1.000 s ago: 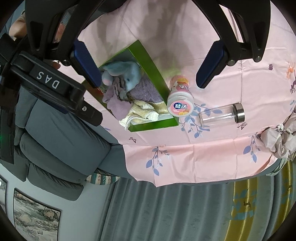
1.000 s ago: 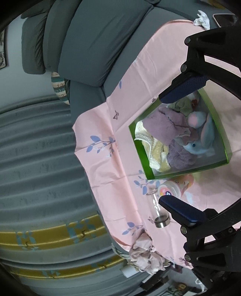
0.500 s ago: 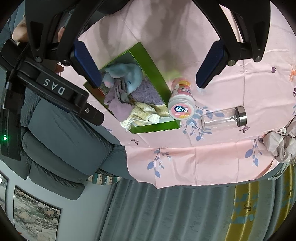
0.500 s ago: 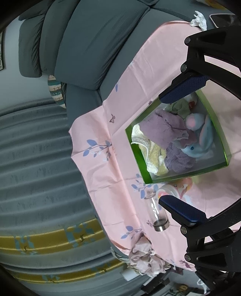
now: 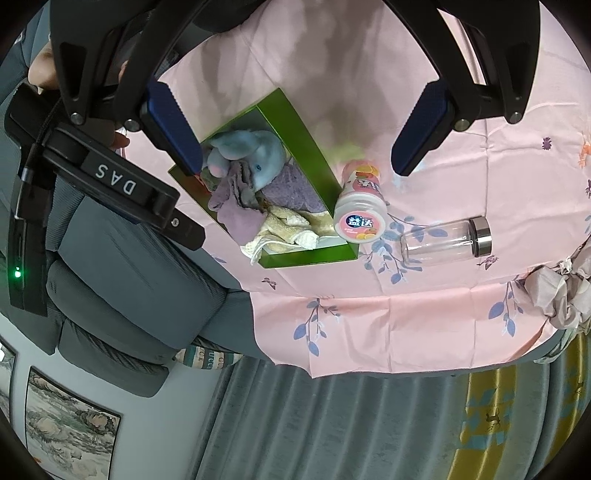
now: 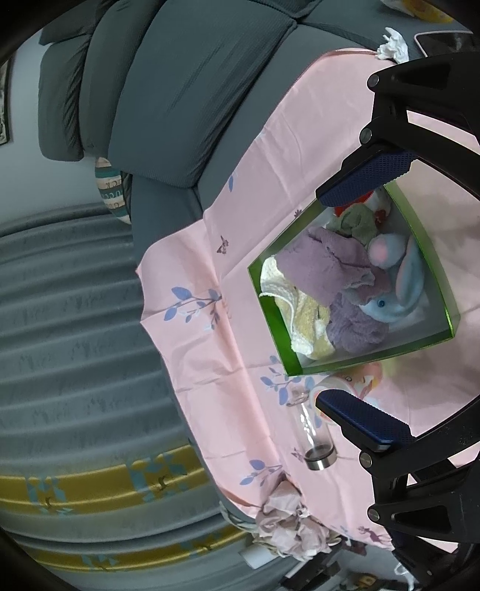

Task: Organize soft objects

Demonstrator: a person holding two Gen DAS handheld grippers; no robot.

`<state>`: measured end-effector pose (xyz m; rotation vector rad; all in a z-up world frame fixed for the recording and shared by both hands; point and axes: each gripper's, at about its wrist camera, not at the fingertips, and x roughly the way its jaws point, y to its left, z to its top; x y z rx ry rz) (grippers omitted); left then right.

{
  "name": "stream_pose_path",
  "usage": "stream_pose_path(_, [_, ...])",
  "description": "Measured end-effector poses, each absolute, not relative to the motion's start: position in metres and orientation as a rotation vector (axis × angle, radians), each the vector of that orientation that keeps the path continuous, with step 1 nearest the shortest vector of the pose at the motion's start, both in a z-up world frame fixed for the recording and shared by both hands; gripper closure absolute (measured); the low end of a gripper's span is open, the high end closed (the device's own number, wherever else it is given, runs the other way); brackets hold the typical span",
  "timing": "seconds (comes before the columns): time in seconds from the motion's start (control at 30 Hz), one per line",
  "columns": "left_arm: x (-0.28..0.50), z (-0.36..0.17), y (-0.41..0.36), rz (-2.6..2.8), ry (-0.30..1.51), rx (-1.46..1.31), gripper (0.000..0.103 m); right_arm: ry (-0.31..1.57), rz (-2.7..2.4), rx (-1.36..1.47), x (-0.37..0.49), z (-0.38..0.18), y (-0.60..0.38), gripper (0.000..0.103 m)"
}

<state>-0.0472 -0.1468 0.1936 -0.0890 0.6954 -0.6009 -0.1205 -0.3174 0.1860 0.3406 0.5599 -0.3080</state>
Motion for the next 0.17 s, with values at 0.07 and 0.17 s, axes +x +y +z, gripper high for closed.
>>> stream_pose_path(0.07, [-0.0476, 0.1939, -0.1473, -0.600, 0.694, -0.088, 0.001, 0.561, -0.311, 0.337, -0.1204, 0.1861, -0.3180, 0.004])
stream_pose_path(0.17, [-0.0477, 0.1937, -0.1475, -0.601, 0.697, -0.092, 0.001, 0.561, -0.318, 0.329, -0.1219, 0.1869, -0.3178, 0.004])
